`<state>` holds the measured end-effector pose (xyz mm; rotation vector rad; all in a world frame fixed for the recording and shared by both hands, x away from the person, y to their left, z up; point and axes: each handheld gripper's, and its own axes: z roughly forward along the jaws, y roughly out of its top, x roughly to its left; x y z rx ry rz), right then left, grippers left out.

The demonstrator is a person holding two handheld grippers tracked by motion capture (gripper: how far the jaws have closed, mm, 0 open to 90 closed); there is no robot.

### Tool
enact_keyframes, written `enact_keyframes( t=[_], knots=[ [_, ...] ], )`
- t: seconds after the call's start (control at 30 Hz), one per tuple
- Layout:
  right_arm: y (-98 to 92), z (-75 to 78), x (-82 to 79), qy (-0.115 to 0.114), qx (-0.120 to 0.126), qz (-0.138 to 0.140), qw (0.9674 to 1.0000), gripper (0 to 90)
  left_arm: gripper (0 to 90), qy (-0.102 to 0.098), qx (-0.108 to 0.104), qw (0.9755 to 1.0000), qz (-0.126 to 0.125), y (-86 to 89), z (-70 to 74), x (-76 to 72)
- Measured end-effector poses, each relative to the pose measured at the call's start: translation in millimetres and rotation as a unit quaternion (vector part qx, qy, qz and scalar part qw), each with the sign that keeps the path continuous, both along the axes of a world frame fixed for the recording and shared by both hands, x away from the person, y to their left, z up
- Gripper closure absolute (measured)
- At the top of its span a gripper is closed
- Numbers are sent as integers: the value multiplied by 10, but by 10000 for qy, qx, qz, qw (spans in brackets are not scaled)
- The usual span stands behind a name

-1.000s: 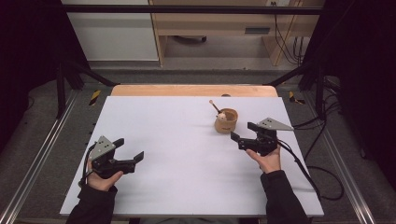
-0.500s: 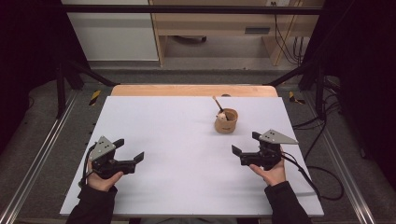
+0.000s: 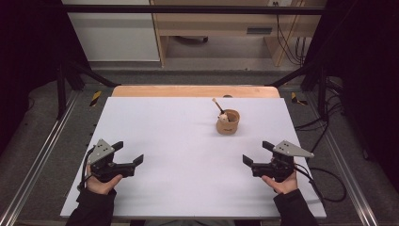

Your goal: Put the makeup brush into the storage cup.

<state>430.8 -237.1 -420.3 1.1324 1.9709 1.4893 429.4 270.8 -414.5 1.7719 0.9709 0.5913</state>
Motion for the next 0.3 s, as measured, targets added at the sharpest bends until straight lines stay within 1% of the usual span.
enact_keyframes(
  t=[0.2, 0.3],
  knots=[
    [-51, 7, -37, -41, 55, -55, 10000, 29, 64, 19, -35, 10000, 13, 17, -10, 3],
    [-79, -5, -32, -18, 61, -112, 9999, 27, 63, 20, -41, 10000, 10, 20, -17, 5]
  ],
)
